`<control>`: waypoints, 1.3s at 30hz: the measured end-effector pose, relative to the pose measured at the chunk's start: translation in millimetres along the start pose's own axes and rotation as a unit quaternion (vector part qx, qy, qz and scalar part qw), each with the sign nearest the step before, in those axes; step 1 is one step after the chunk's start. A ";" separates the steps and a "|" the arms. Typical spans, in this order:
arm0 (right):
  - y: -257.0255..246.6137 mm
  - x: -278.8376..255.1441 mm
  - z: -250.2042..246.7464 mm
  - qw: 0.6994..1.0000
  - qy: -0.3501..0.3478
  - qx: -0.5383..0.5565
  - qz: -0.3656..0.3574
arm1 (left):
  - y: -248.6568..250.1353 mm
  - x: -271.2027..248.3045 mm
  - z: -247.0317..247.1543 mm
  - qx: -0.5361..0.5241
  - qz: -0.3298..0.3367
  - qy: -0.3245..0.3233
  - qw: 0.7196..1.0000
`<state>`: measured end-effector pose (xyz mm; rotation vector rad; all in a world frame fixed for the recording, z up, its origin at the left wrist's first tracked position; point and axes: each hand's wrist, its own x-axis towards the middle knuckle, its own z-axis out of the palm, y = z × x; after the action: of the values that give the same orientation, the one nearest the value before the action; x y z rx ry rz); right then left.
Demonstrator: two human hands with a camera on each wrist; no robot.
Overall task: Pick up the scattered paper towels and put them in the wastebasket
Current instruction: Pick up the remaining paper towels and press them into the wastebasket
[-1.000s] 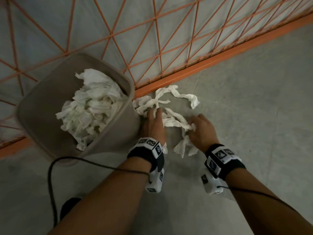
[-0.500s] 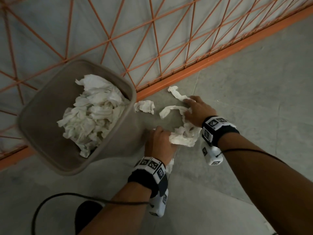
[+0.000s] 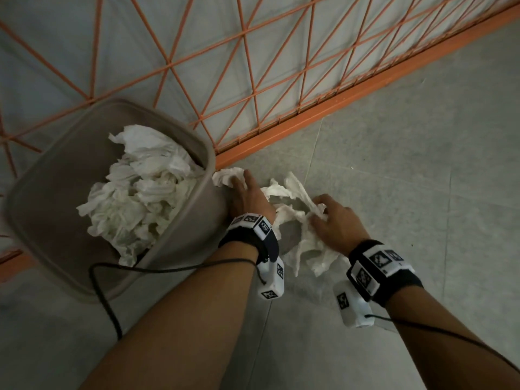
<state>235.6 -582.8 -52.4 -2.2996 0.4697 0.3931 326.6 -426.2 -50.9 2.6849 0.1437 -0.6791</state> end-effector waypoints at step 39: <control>2.2 -17.9 14.4 0.998 -0.045 -0.015 -0.043 | -18.9 -90.2 42.4 -0.195 0.152 -0.007 0.969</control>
<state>216.8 -570.0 -56.1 -2.3107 0.3218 0.4619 225.2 -425.3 -48.6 2.2573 -0.1245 -0.5110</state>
